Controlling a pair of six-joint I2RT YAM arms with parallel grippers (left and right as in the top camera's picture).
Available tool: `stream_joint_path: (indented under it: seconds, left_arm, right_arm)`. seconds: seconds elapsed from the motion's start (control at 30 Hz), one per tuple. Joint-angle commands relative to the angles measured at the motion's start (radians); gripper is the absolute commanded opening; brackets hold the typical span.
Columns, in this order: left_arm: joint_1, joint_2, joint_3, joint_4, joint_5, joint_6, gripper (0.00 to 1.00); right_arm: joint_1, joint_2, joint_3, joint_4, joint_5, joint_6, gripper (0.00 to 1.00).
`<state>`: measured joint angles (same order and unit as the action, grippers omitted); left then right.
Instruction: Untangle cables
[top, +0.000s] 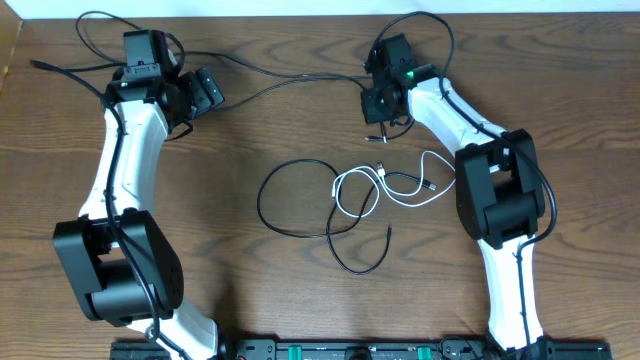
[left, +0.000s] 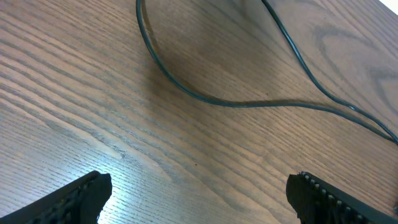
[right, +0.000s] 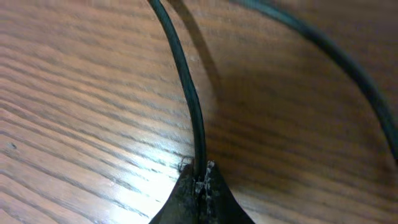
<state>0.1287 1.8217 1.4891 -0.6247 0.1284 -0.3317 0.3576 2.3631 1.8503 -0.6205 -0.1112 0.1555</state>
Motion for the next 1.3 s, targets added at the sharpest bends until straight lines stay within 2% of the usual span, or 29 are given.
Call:
stream_joint_path:
  seconds: [0.0, 0.17, 0.37, 0.6, 0.77, 0.9, 0.93, 1.0, 1.07, 1.1, 1.27]
  left_arm:
    - [-0.002, 0.005, -0.002, -0.004, 0.002, 0.021, 0.95]
    - [-0.002, 0.005, -0.002, -0.004, 0.002, 0.02, 0.95]
    - [-0.002, 0.005, -0.002, -0.004, 0.002, 0.02, 0.95]
    - [-0.002, 0.005, -0.002, -0.004, 0.002, 0.02, 0.95]
    - [-0.002, 0.005, -0.002, -0.003, 0.002, 0.02, 0.95]
    - [-0.002, 0.005, -0.002, -0.003, 0.002, 0.02, 0.95]
    - [-0.002, 0.005, -0.002, -0.004, 0.002, 0.02, 0.95]
    - [-0.002, 0.005, -0.002, -0.003, 0.002, 0.02, 0.95]
    - [-0.002, 0.005, -0.002, -0.003, 0.002, 0.02, 0.95]
    - [-0.002, 0.005, -0.002, -0.003, 0.002, 0.02, 0.95]
    - [-0.002, 0.006, -0.002, -0.003, 0.002, -0.003, 0.96]
  right_arm:
    - [-0.007, -0.031, 0.054, -0.013, 0.053, -0.004, 0.01]
    - [-0.016, -0.09, 0.117, -0.075, 0.235, -0.004, 0.01]
    - [-0.038, -0.107, 0.122, -0.117, 0.339, -0.004, 0.01]
    - [-0.097, -0.106, 0.122, -0.142, 0.336, 0.043, 0.01]
    - [-0.116, -0.106, 0.122, -0.201, 0.238, 0.06, 0.01]
    - [-0.115, -0.105, 0.108, -0.234, 0.235, 0.06, 0.02]
    - [-0.114, -0.104, 0.101, -0.237, 0.235, 0.06, 0.04]
    - [-0.113, -0.104, 0.083, -0.237, 0.235, 0.061, 0.26]
    - [-0.114, -0.103, 0.07, -0.237, 0.236, 0.062, 0.7]
    - [-0.115, -0.103, 0.066, -0.238, 0.236, 0.073, 0.81]
    - [-0.121, -0.103, 0.064, -0.247, 0.236, 0.114, 0.86]
